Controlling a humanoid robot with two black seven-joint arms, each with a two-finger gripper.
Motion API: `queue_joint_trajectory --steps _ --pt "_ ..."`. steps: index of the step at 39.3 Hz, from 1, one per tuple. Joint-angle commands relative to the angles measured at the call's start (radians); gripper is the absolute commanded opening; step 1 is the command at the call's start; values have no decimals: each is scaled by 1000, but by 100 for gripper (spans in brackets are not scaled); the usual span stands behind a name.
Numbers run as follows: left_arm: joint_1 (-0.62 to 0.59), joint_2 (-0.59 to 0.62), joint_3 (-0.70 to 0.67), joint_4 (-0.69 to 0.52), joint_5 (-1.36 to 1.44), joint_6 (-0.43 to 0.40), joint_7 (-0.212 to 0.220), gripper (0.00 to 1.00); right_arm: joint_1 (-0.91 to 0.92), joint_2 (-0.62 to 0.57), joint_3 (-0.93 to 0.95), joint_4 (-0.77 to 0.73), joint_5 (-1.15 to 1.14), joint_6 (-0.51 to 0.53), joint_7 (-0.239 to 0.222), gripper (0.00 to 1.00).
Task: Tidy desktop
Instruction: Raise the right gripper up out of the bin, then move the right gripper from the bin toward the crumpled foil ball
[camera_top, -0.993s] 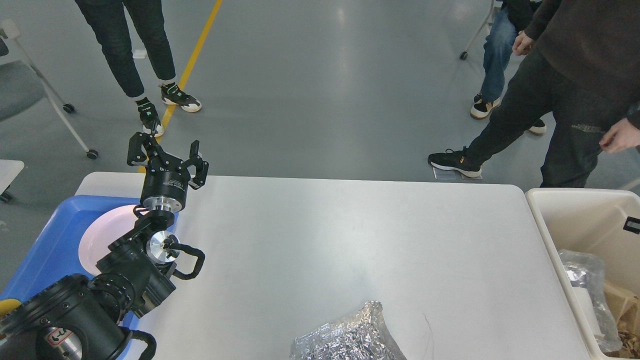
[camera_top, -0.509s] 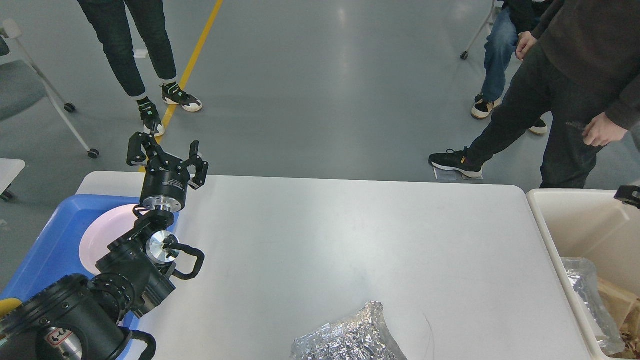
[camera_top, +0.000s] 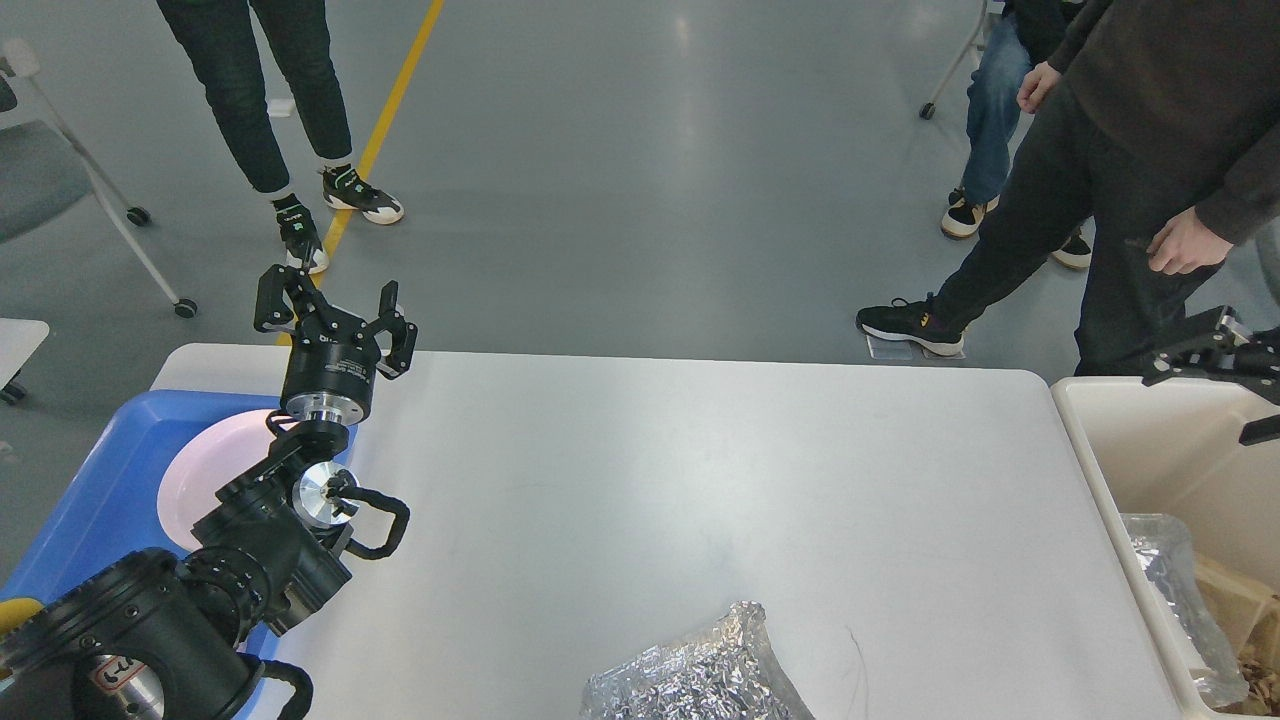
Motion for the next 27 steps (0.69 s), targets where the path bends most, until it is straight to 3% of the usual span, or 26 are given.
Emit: queue_joint_trajectory --steps 1,8,16,27 --pt "0 0 0 0 1 0 0 97 144 67 -111 69 59 92 6 100" --pt "0 1 0 0 -1 0 0 97 272 184 -213 206 59 108 12 100" --pt "0 0 0 0 -1 0 -1 97 376 355 -224 388 56 100 77 100" --pt "0 0 0 0 -1 0 -1 97 453 532 -195 555 55 51 123 100"
